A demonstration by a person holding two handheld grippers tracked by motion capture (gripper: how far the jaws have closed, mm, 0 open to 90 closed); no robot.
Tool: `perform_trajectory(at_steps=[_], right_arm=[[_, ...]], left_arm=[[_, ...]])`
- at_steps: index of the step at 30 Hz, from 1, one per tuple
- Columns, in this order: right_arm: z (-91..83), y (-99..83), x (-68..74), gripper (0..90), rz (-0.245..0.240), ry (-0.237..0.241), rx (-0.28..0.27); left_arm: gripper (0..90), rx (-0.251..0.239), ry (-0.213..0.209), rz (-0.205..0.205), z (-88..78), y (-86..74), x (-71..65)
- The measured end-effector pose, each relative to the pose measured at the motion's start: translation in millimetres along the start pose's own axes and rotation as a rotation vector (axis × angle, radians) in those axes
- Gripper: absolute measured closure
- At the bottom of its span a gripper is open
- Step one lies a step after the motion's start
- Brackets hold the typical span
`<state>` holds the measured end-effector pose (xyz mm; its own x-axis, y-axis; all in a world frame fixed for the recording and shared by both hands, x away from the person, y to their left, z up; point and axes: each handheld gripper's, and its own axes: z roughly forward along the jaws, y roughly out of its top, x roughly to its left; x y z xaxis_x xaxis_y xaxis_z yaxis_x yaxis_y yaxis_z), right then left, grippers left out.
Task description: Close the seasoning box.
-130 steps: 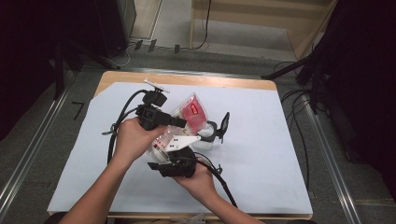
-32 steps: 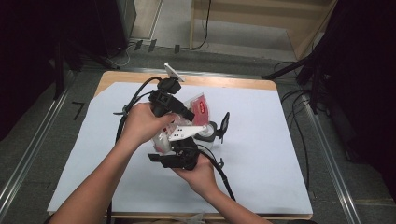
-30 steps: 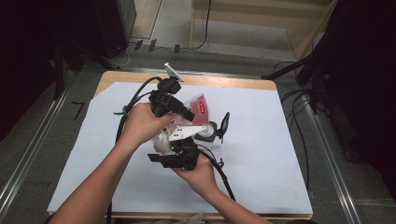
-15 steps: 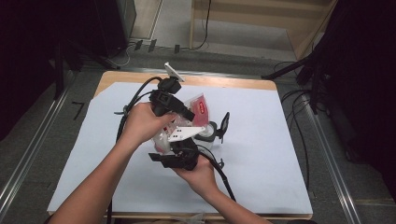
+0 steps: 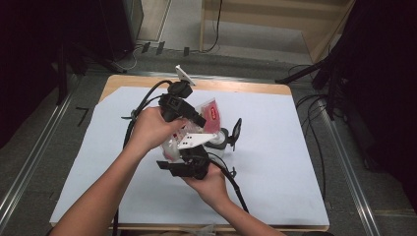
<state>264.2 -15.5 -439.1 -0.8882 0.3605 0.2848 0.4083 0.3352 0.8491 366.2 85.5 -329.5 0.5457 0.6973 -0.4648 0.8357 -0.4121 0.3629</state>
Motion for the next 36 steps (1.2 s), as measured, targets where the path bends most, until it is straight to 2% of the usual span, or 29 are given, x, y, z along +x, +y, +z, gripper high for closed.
perform_trajectory(at_steps=[21, 36], right_arm=[[-0.1, -0.6, 1.0, 62.4, -0.002, -0.007, -0.001], [0.1, -0.7, 0.8, 63.2, -0.007, -0.009, 0.002]], left_arm=[[77.3, 0.005, 0.005, 0.012, 0.6, -0.2, -0.4], [81.1, 0.009, 0.022, 0.03, 1.1, -0.1, -1.8]])
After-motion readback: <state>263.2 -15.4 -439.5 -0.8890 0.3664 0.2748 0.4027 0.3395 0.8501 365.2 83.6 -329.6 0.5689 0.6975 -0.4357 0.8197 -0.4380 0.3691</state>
